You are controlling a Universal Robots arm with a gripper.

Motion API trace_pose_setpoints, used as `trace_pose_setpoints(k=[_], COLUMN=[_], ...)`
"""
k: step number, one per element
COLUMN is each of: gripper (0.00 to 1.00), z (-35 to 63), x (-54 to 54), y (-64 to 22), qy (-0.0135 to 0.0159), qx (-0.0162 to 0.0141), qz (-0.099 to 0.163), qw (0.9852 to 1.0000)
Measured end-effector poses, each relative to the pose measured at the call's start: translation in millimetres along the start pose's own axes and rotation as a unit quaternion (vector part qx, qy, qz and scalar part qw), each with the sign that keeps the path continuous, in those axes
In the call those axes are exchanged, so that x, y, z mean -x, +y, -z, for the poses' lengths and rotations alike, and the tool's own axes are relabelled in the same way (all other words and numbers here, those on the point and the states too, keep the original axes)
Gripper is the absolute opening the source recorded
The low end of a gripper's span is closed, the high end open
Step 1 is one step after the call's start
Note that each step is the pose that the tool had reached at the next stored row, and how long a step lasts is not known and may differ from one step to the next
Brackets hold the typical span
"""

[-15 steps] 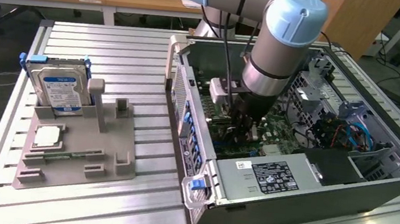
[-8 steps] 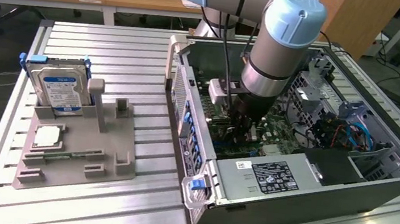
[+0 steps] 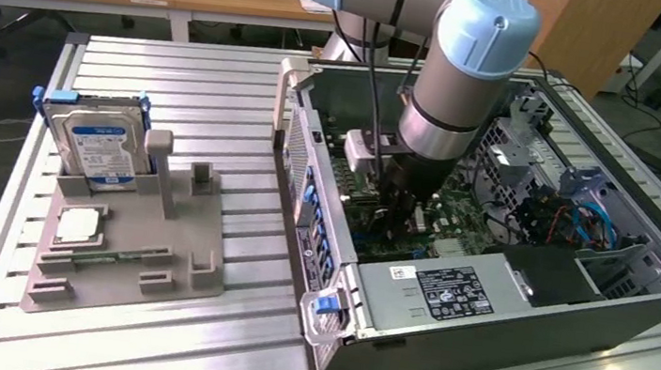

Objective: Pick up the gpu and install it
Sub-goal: 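Insert the gpu into the slot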

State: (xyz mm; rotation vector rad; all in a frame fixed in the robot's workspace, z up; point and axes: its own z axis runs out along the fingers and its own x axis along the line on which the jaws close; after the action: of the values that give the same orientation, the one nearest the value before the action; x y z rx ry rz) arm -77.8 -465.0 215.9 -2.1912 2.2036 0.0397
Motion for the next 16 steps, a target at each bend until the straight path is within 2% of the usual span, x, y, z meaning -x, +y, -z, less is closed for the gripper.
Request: trace_pose_setpoints(k=[8,16], gripper=[0.42,0.42], z=[25.5,57.7], x=[1.1,2.4], y=[-0.1,-0.2], qy=[0.0000,0.0001], qx=[-0.0050,-0.0073], qz=[0.000,0.000], qw=[1.0000,1.0000])
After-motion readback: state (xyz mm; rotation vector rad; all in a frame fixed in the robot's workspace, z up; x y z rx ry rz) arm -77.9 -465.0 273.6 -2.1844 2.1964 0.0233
